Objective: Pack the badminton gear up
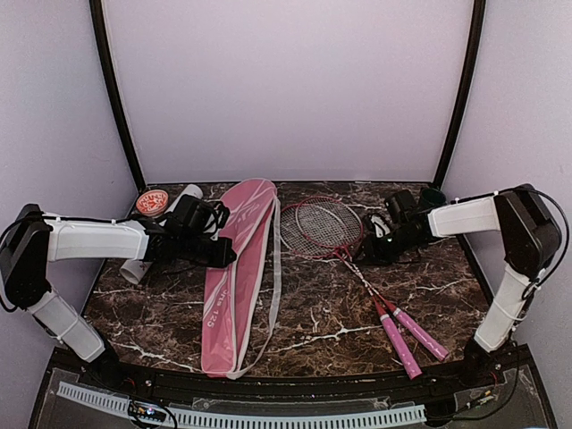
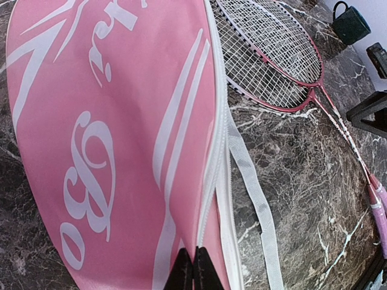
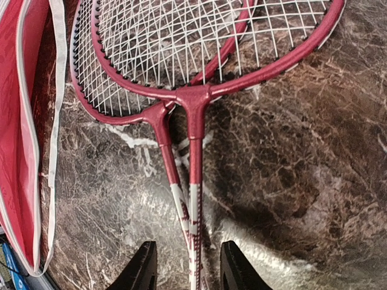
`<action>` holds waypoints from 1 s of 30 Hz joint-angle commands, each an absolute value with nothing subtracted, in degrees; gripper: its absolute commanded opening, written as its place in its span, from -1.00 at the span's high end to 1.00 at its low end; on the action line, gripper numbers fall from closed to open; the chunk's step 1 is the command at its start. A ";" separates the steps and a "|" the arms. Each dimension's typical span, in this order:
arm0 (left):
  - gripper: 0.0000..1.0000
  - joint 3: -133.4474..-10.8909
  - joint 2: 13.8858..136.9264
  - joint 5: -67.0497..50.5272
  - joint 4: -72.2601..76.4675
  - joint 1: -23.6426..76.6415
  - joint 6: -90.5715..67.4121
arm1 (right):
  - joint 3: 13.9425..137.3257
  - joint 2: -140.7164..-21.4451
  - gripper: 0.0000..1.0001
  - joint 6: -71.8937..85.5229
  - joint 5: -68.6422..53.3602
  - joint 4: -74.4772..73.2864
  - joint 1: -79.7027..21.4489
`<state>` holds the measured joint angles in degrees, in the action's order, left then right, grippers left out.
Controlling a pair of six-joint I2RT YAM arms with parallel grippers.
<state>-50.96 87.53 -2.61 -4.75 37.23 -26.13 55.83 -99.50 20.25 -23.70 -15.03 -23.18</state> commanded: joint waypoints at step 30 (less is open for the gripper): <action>1.00 -51.08 86.26 -2.55 -3.16 36.91 -25.47 | 56.81 -108.95 0.74 26.18 -34.36 -2.18 -19.74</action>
